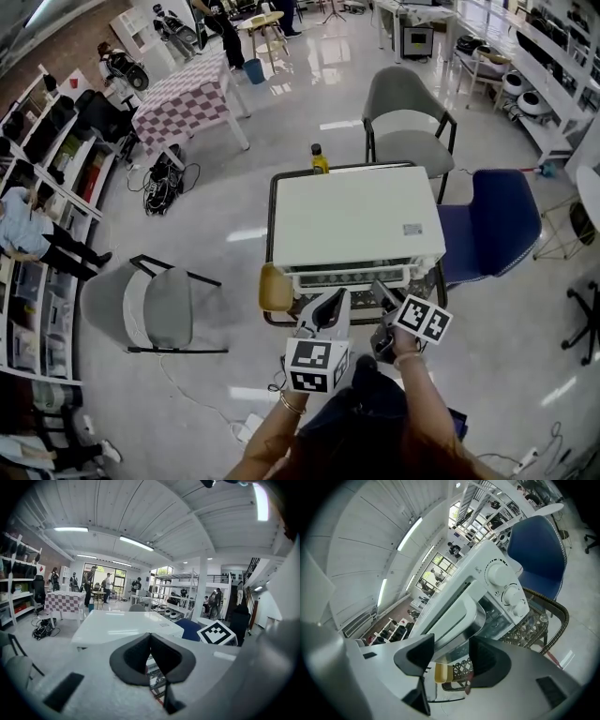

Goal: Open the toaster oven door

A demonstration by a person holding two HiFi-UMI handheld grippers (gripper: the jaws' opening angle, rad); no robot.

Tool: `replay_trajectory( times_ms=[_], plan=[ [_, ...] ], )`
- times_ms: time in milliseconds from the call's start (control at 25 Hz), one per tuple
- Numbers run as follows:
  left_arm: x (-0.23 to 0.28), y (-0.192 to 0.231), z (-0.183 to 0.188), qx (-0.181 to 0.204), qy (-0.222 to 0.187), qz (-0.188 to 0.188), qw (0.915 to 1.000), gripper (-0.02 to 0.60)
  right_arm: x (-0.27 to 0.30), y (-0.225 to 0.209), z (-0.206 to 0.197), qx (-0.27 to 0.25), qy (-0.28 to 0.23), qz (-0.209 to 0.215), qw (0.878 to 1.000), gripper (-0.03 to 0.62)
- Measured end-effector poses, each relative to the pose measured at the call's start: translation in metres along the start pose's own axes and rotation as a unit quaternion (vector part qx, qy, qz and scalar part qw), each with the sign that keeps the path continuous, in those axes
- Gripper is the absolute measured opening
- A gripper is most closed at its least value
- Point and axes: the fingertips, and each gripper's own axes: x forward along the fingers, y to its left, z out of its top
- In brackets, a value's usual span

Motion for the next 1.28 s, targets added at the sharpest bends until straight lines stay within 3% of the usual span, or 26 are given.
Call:
replay_trajectory(
  times_ms=[1280],
  plan=[
    [-0.045,-0.015,-0.057,-0.02,0.016,-0.006,0.9996,0.014,-0.043,-0.026,-0.055,-0.015,0.003,-0.05,0.999,0.209]
  ],
)
